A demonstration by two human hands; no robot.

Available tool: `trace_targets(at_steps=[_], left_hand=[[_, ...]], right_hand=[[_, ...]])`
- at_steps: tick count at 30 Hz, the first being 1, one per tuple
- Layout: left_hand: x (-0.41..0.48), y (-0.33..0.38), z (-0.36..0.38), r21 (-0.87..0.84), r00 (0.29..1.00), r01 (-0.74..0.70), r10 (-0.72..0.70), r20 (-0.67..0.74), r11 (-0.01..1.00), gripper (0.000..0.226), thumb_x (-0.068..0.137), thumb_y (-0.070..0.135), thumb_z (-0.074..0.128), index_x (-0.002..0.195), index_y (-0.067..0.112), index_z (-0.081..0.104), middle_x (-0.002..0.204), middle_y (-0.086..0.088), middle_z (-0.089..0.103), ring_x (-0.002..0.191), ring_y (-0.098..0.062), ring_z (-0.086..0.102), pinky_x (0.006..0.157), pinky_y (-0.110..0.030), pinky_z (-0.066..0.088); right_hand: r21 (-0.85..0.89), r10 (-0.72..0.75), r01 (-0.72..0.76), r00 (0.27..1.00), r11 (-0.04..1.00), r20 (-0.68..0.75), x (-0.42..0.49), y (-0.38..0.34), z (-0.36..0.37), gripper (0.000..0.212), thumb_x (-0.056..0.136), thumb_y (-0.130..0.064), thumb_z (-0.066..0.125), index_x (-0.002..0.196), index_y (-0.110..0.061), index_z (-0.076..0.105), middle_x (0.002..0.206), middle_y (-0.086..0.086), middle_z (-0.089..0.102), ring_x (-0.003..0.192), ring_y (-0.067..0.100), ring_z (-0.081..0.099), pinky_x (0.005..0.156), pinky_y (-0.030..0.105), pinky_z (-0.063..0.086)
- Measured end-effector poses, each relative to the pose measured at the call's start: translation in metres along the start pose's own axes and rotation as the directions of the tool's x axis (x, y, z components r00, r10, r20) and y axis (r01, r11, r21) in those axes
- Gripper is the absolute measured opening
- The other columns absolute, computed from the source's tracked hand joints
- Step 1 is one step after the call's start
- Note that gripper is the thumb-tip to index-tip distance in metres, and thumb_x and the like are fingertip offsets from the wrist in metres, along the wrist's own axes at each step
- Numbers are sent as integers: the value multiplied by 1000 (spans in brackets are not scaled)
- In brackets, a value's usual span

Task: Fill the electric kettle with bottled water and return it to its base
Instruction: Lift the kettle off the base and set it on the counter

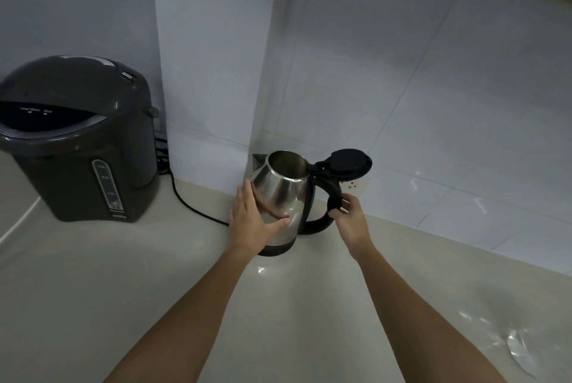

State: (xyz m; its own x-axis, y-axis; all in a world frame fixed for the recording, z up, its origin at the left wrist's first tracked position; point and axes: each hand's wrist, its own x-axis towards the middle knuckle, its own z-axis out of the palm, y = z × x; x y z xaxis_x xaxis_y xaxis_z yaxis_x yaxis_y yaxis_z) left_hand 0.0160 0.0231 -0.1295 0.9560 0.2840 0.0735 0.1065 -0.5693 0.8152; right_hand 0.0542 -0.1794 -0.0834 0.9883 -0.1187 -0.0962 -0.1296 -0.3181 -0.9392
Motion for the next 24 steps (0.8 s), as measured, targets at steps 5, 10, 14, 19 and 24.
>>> trace_targets(at_steps=[5,10,14,19,24], left_hand=[[2,-4,1,-95,999,-17,14,-29,995,130,53,61,83,148,41,-4,161,2,13,146,-26,23,112,-52,33],[3,-1,0,-93,999,-5,0,-54,996,129,52,61,84,149,39,0,159,3,23,142,-25,31,109,-49,39],[4,10,-6,-70,997,-10,5,-75,998,128,54,62,82,149,37,1,157,2,26,140,-27,35,107,-48,40],[-4,45,-8,-53,990,-87,81,-119,995,123,57,61,82,150,35,4,156,0,30,138,-27,38,108,-48,41],[-33,89,14,-38,985,-136,131,-113,990,123,56,63,80,149,36,5,155,-1,31,138,-27,38,108,-47,41]], right_hand=[[-165,-45,43,999,985,-8,2,19,16,38,93,-29,58,127,-15,48,105,-2,57,102,20,56,87,33,46],[-191,-86,72,994,979,-68,6,19,20,30,97,-28,52,123,-13,50,105,3,60,96,18,55,86,30,44],[-185,-136,122,989,975,-64,8,9,14,30,97,-28,53,122,-12,51,97,0,58,92,17,54,80,28,41],[-151,-194,181,978,972,-79,5,-7,-15,31,96,-28,53,123,-13,52,99,-1,58,93,16,55,82,27,42],[-120,-198,183,972,976,-127,-11,-3,-71,30,96,-29,54,121,-14,52,97,-2,59,91,15,56,79,26,42]])
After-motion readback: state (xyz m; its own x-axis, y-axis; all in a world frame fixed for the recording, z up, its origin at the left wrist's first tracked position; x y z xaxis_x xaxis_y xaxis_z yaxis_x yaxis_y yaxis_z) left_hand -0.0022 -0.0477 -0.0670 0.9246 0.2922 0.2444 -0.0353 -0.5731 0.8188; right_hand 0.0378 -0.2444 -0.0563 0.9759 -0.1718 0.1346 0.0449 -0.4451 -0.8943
